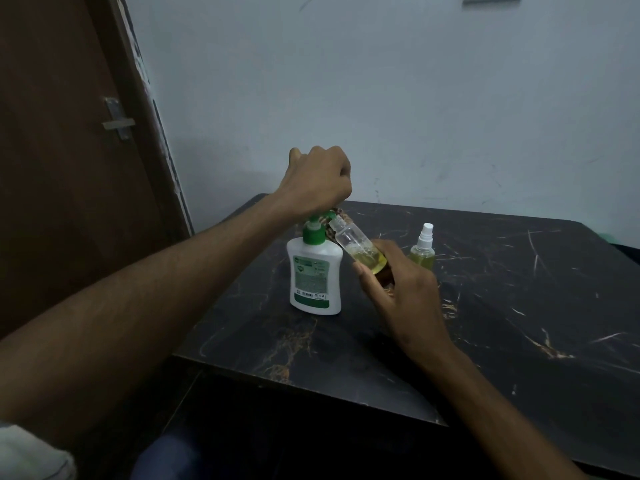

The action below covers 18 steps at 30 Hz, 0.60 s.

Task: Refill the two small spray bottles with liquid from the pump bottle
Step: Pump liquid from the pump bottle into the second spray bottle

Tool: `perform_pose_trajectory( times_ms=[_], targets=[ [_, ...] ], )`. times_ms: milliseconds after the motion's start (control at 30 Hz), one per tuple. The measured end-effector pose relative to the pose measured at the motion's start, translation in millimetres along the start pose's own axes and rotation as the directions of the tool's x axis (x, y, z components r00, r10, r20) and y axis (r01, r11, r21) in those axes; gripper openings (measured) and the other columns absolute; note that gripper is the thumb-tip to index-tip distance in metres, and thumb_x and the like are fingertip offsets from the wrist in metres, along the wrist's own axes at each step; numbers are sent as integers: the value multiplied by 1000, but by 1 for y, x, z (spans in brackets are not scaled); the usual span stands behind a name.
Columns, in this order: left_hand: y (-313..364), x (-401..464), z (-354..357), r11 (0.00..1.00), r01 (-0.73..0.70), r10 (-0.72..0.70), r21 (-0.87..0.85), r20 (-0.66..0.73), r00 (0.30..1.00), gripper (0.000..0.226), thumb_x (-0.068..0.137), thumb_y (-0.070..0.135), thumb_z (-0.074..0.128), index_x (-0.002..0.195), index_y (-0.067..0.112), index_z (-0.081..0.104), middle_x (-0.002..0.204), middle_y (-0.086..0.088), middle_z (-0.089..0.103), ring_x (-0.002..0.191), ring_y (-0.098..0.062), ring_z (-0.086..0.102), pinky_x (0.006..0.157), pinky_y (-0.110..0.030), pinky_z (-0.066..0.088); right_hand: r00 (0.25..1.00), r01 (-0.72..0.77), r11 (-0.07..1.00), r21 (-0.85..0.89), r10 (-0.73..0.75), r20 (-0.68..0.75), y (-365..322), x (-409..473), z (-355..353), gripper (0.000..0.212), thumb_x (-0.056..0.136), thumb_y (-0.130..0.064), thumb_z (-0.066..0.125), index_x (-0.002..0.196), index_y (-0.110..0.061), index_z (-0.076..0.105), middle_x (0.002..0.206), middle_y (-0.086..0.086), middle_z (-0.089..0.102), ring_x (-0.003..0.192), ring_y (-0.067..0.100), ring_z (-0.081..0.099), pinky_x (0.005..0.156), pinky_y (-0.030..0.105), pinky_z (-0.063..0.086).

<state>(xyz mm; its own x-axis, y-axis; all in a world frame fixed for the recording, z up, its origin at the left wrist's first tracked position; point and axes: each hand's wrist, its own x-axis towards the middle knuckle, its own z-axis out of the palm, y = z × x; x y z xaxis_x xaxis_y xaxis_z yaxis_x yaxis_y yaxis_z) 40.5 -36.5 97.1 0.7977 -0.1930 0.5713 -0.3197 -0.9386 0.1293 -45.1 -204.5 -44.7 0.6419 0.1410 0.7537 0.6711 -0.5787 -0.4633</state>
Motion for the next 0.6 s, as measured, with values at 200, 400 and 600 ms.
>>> perform_pose_trajectory(
  times_ms=[200, 400, 600],
  targets=[
    [0, -2, 1, 1000, -7, 7, 5, 9, 1000, 21, 85, 13, 53, 81, 17, 73, 86, 1, 75, 81, -23, 65, 98, -47, 30, 1000, 0, 1000, 9, 0, -13, -1, 0, -1, 38, 101, -49, 52, 125, -21, 62, 95, -14, 64, 78, -9, 58, 66, 6, 44],
    [-1, 3, -2, 1000, -15, 15, 11, 0, 1000, 22, 83, 14, 52, 82, 15, 74, 87, 0, 76, 83, -25, 66, 100, -49, 31, 1000, 5, 1000, 8, -5, -22, -2, 0, -1, 40, 101, -49, 51, 126, -20, 62, 96, -14, 63, 77, -5, 59, 67, 6, 44],
    [-2, -1, 5, 1000, -3, 3, -12, 16, 1000, 21, 83, 12, 55, 79, 13, 76, 84, 1, 76, 82, -23, 66, 93, -45, 28, 1000, 9, 1000, 15, -9, -20, -1, 1, 0, 35, 102, -45, 54, 125, -20, 62, 95, -14, 64, 77, 0, 60, 67, 15, 49]
  ],
)
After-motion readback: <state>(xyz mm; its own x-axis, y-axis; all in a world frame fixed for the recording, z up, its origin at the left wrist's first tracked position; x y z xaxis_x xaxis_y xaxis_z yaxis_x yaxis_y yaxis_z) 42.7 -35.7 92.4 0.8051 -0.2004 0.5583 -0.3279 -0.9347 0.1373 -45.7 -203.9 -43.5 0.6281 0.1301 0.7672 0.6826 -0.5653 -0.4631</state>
